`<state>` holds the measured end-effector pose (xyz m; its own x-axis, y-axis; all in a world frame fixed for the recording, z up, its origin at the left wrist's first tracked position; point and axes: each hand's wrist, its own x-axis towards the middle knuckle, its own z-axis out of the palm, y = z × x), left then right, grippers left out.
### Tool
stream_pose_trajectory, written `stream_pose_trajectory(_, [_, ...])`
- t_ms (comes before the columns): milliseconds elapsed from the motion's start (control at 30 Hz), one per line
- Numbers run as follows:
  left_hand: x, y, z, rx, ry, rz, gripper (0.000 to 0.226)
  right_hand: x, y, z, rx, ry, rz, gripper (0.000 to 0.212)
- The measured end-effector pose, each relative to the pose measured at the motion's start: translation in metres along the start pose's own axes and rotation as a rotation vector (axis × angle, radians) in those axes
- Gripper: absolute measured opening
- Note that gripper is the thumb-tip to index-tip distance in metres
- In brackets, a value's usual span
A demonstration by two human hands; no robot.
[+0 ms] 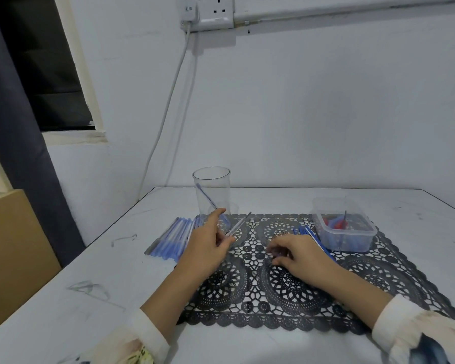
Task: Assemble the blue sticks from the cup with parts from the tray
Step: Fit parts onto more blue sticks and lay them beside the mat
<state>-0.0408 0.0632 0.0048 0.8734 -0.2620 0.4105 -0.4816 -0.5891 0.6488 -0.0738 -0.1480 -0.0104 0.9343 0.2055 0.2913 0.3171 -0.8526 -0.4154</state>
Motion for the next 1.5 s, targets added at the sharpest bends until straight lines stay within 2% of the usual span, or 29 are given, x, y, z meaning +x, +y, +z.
stream_pose_trajectory(67, [-0.001,0.003,-0.001,-0.121,0.001,-0.064,0.052,-0.001,-0.003,-0.001,0.003,0.012,-0.006,0.018])
stream_pose_trajectory(167, [0.001,0.005,-0.002,-0.407,-0.026,-0.249,0.025,-0.004,-0.007,-0.003,0.008,0.04,-0.019,0.016])
stream_pose_trajectory(267, [0.002,0.007,-0.004,-0.703,-0.043,-0.38,0.016,-0.005,-0.009,-0.005,0.012,0.066,-0.019,0.017])
stream_pose_trajectory(467, [0.0,0.01,-0.006,-0.856,-0.115,-0.446,0.017,-0.004,-0.003,-0.002,0.058,0.218,-0.067,0.018])
stream_pose_trajectory(667, [-0.002,0.01,-0.002,-0.793,-0.2,-0.43,0.01,-0.001,0.002,0.004,-0.013,0.408,-0.235,0.034])
stream_pose_trajectory(767, [-0.004,0.012,0.002,-0.733,-0.255,-0.415,0.011,-0.001,0.001,0.005,-0.026,0.385,-0.291,0.041])
stream_pose_trajectory(867, [-0.006,0.013,0.005,-0.73,-0.302,-0.413,0.008,-0.001,0.002,0.006,-0.035,0.368,-0.332,0.039])
stream_pose_trajectory(1000, [-0.008,0.013,0.005,-0.596,-0.345,-0.358,0.011,-0.002,0.002,0.005,-0.041,0.362,-0.378,0.038])
stream_pose_trajectory(1167, [-0.009,0.014,0.0,-0.52,-0.316,-0.343,0.016,-0.003,0.003,0.005,-0.07,0.387,-0.403,0.038])
stream_pose_trajectory(1500, [-0.008,0.014,0.0,-0.417,-0.344,-0.308,0.007,0.002,0.009,0.005,-0.178,0.36,-0.393,0.029])
